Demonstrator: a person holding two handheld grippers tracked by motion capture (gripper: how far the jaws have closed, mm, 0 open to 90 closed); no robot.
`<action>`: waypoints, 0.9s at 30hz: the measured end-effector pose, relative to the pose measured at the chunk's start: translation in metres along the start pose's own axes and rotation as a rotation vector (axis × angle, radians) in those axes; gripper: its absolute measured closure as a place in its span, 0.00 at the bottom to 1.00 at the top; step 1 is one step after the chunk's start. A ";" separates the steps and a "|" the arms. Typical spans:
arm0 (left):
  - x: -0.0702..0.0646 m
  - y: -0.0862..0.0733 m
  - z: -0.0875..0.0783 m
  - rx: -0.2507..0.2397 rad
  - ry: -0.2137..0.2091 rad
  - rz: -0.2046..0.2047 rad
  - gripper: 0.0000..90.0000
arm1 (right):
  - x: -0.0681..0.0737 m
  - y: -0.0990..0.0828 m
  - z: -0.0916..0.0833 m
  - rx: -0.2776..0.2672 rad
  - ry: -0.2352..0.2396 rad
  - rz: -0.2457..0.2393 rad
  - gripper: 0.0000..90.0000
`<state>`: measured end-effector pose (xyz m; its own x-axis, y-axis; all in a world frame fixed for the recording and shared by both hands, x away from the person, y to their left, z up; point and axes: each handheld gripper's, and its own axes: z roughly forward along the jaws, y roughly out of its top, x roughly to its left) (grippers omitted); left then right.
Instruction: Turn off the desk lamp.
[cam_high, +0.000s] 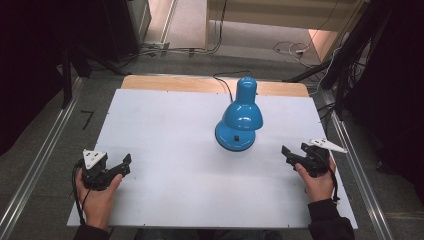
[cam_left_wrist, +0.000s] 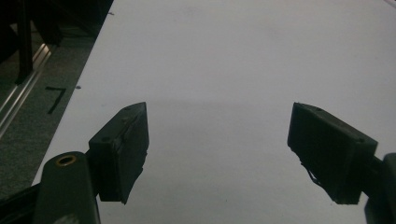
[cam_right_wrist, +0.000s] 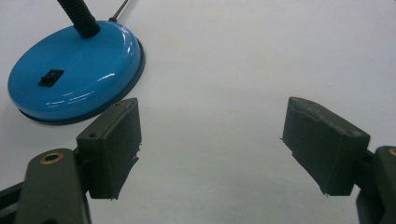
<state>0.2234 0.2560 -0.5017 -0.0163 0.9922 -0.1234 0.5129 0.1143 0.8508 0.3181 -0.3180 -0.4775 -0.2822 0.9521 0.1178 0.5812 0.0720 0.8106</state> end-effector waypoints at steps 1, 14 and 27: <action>0.000 0.000 0.000 0.001 0.000 0.000 0.24 | 0.000 0.000 -0.001 -0.002 0.001 -0.001 0.20; 0.000 0.000 0.000 0.001 -0.001 0.001 0.24 | -0.005 -0.007 -0.008 0.005 -0.008 -0.002 0.20; 0.000 0.000 -0.001 0.000 0.000 0.000 0.24 | -0.015 -0.013 -0.019 0.000 -0.027 0.013 0.20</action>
<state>0.2228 0.2559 -0.5015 -0.0160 0.9922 -0.1235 0.5131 0.1141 0.8507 0.3005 -0.3384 -0.4786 -0.2542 0.9606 0.1125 0.5844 0.0599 0.8092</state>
